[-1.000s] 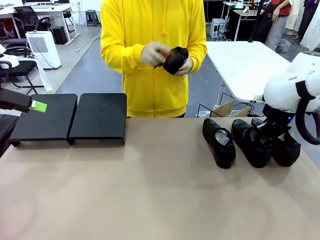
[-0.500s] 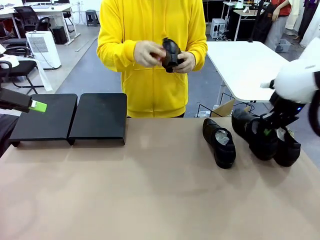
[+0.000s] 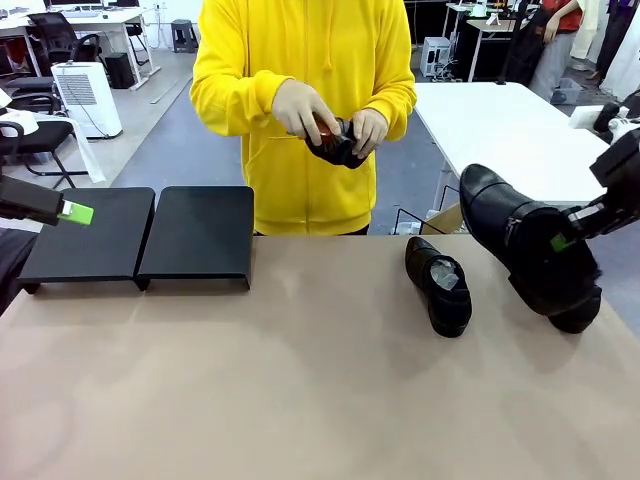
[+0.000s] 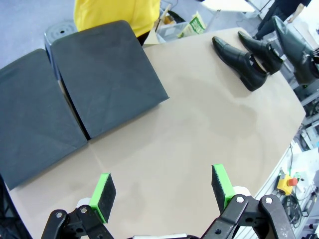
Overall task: Organize the shoes by placing them on the stand.
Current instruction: Pick up one Shoe and place it in the middle of the table, then place the Shoe from the middle of the table onto the Shoes Stand.
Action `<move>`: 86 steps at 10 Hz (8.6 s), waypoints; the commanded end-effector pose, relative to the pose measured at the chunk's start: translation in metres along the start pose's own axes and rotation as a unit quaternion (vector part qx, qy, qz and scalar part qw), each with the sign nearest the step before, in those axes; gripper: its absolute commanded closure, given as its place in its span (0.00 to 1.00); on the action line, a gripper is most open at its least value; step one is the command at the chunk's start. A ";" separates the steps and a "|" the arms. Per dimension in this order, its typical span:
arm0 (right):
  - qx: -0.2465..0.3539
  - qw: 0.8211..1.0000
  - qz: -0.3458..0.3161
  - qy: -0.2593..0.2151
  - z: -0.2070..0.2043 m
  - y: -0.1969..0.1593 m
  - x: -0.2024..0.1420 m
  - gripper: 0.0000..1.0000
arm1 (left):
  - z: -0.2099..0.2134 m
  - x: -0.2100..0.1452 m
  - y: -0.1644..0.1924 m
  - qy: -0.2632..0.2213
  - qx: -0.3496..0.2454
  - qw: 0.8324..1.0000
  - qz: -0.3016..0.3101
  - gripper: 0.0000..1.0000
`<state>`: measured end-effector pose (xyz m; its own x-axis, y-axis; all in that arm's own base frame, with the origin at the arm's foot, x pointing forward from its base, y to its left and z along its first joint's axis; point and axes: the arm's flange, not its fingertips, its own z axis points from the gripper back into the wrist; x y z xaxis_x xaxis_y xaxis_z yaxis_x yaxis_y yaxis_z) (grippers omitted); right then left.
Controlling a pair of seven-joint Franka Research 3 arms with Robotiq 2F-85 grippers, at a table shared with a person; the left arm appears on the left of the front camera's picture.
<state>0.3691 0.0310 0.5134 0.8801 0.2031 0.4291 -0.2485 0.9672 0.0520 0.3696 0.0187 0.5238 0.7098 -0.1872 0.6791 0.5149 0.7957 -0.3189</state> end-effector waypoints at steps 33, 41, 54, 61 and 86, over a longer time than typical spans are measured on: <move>0.114 0.961 -0.149 0.206 -0.141 0.248 -0.050 0.00 | 0.001 0.000 0.001 -0.006 -0.009 1.000 -0.006 0.00; 0.015 0.962 -0.201 0.183 -0.116 0.209 -0.058 0.00 | 0.000 0.000 0.000 -0.001 -0.003 1.000 0.001 0.00; -0.085 0.805 -0.565 0.161 -0.035 -0.028 -0.035 0.00 | -0.143 -0.023 -0.278 0.142 -0.001 0.983 0.113 0.00; -0.066 0.817 -0.553 0.153 -0.039 -0.034 -0.048 0.00 | -0.307 -0.031 -0.381 0.213 0.139 0.944 0.208 0.00; -0.066 0.817 -0.553 0.153 -0.039 -0.034 -0.048 0.00 | -0.371 -0.078 -0.387 0.259 0.232 0.915 0.206 1.00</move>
<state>0.3519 -0.0059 0.4576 0.6033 -0.7947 -0.0670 0.7939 0.5905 0.1449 0.2931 -0.4825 0.3481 0.9946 0.0149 0.1030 -0.0050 0.9954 -0.0956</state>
